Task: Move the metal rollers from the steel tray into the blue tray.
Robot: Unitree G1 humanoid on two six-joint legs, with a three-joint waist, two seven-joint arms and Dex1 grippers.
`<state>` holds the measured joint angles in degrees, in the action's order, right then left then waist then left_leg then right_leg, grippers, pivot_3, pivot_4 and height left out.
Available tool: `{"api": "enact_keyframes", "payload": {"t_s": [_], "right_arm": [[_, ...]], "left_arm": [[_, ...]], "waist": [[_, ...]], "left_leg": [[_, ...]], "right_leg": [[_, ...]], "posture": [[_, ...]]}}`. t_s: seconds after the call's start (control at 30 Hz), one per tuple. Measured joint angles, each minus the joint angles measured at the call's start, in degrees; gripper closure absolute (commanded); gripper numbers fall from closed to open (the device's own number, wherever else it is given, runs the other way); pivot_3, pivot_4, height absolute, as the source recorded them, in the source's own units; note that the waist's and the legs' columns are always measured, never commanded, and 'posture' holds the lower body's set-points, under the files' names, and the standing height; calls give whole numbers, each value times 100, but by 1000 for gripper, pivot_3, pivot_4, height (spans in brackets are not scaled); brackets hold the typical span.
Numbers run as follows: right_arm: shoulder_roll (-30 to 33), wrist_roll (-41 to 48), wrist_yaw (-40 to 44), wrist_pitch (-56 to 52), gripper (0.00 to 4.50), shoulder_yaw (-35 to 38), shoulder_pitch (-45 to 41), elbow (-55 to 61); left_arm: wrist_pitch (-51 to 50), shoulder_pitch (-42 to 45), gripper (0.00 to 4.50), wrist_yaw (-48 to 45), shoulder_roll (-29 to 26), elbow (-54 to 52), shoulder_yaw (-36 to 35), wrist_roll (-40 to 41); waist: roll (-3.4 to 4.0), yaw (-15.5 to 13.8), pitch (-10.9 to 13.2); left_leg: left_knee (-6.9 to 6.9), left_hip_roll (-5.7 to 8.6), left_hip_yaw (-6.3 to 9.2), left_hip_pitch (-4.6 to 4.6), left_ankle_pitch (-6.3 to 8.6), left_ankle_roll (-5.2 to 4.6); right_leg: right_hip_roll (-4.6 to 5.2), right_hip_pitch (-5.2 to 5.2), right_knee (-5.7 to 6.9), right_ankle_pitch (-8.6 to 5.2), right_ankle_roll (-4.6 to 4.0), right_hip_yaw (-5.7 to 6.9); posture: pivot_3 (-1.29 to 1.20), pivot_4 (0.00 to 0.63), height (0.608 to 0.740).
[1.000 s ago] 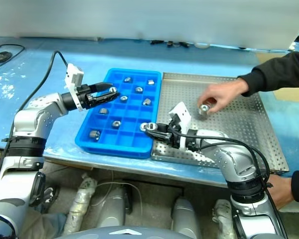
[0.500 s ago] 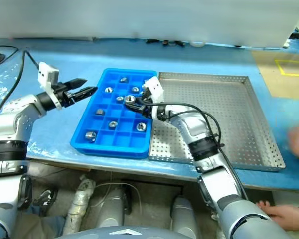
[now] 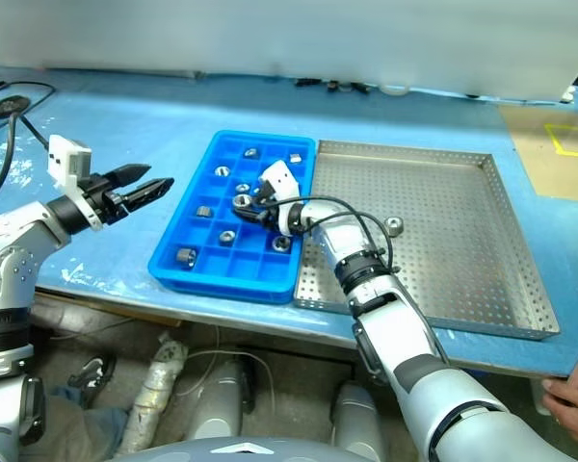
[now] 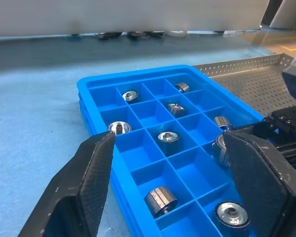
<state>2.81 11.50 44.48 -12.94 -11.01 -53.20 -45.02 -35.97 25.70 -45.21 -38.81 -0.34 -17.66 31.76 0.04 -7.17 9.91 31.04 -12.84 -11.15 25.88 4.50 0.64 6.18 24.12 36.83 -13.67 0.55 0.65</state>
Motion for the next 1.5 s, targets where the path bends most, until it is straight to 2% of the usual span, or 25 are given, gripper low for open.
{"api": "enact_keyframes", "payload": {"t_s": [0.2,0.27,0.33,0.4,0.5,0.63,0.7,0.93,1.1,1.27,1.4,1.5], "right_arm": [[-43,-155,-37,114,2830,80,1,-17],[-67,-221,-167,178,2107,138,1,-27],[-67,-240,-279,236,1591,199,1,-45],[-57,-248,-432,264,822,321,1,-65],[-40,-247,-498,288,18,400,-4,-53],[101,-248,-479,243,18,416,34,120],[230,-211,-359,94,18,446,225,559],[1143,217,-745,-591,18,1391,652,2246],[1714,301,-1054,-1139,18,1822,1642,3046],[1827,421,-1397,-1485,18,2103,2376,3694],[1975,121,-1632,-1240,18,2014,2720,3902],[1839,97,-1788,-1183,18,2003,2824,3898]], "left_arm": [[-33,139,790,27,1,0,68,12],[-33,221,790,19,13,28,145,12],[-32,284,790,-3,29,62,203,11],[-31,326,790,-30,37,126,233,11],[-31,336,790,-44,53,175,302,10],[-30,354,790,-75,62,208,357,10],[-24,447,790,-89,81,277,431,8],[49,807,790,-271,383,523,712,-15],[274,1355,790,-488,1123,1074,1274,-156],[582,1884,790,-893,1790,1641,1814,-301],[827,2271,790,-1177,2111,2111,2036,-429],[936,2455,790,-1368,2204,2338,2068,-507]], "waist": [[0,5,0],[-1,8,0],[-1,9,0],[-1,14,0],[-1,12,0],[-1,22,0],[-1,15,0],[-5,8,-2],[-9,38,-4],[-9,229,-4],[-9,381,-4],[-9,492,-4]], "left_leg": [[1,1,1,2,-4,6],[2,1,1,4,-5,8],[2,1,1,5,-6,8],[2,1,1,5,-6,8],[2,0,1,6,-5,8],[4,1,1,7,-6,8],[2,-1,1,8,-6,9],[11,9,-4,3,-14,20],[15,6,-6,-3,-15,20],[19,7,-22,-6,-7,4],[19,7,-35,-14,-1,-6],[23,7,-43,-16,17,-37]], "right_leg": [[-2,2,-2,1,-1,-2],[-3,4,-3,1,-1,-2],[-3,4,-5,1,-1,-3],[-4,5,-5,1,0,-6],[-5,6,-5,0,0,-7],[-5,7,-6,1,0,-8],[-6,7,-6,0,0,-7],[0,-6,-13,2,2,-12],[-3,-11,-13,2,4,-17],[-5,-3,-17,2,4,-39],[-7,-2,-22,2,4,-53],[-7,-2,-24,1,4,-59]], "posture": [[82,150,740],[71,150,740],[62,150,740],[58,150,740],[41,150,740],[20,150,740],[4,150,740],[-79,150,740],[-154,150,740],[-232,150,740],[-268,150,740],[-284,150,740]]}}
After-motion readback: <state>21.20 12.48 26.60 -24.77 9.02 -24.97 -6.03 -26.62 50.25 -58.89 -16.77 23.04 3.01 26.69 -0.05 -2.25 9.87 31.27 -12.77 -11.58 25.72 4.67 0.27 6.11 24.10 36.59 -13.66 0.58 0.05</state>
